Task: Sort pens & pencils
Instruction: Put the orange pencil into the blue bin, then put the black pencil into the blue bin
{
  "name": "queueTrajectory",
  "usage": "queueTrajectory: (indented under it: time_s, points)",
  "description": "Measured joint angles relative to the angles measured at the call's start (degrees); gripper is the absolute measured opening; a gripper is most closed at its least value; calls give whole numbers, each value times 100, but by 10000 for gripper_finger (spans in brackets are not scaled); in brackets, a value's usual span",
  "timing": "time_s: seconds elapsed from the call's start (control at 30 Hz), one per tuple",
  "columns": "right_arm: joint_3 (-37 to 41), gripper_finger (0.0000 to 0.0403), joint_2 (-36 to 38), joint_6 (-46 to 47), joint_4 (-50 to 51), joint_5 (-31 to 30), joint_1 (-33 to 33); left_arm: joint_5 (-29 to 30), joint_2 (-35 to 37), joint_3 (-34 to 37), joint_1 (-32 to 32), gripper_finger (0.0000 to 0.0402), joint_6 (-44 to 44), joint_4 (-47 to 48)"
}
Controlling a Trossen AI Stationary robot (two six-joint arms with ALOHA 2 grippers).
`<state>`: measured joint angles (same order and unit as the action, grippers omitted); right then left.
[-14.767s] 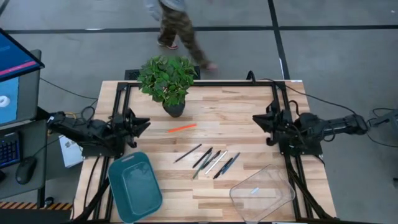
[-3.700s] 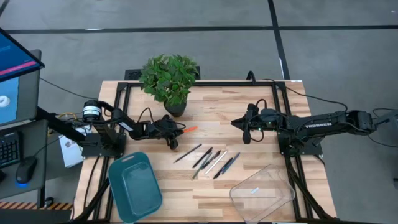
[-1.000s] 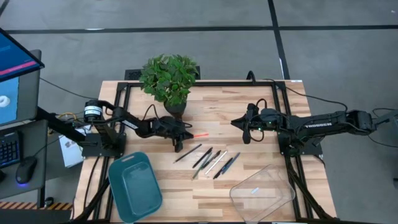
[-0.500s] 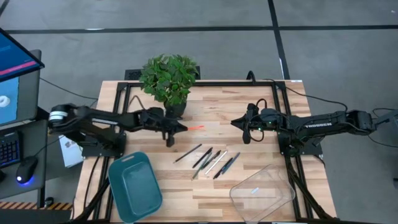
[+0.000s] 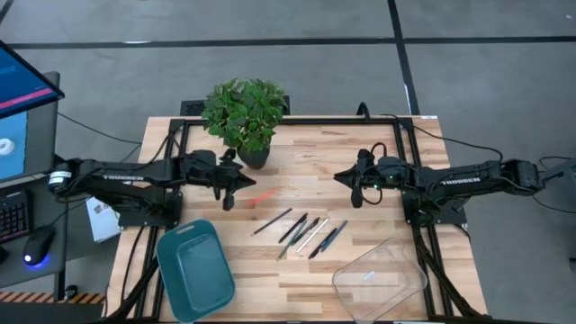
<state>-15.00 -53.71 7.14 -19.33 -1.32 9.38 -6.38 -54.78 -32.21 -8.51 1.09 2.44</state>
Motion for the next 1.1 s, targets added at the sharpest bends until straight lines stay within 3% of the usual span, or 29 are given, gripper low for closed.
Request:
queueTrajectory:
  time_s: [0.1, 0.33, 0.7, 0.93, 1.1]
  points:
    - [0, 66, 2, 70, -1, 0, 1, -303, 237, 2, 44, 3, -54, 387]
    - [0, 66, 2, 91, -7, 0, 1, 184, 466, 2, 189, 1, -368, 894]
    - [0, 66, 0, 255, -5, 0, -1, 498, -292, 173, 436, 8, -675, 711]
    - [0, 66, -1, 312, -73, 0, -326, -128, -800, 173, 572, 42, -573, 323]
    - [0, 66, -1, 291, -347, 0, -733, -824, -1083, 173, 792, 64, -516, 563]
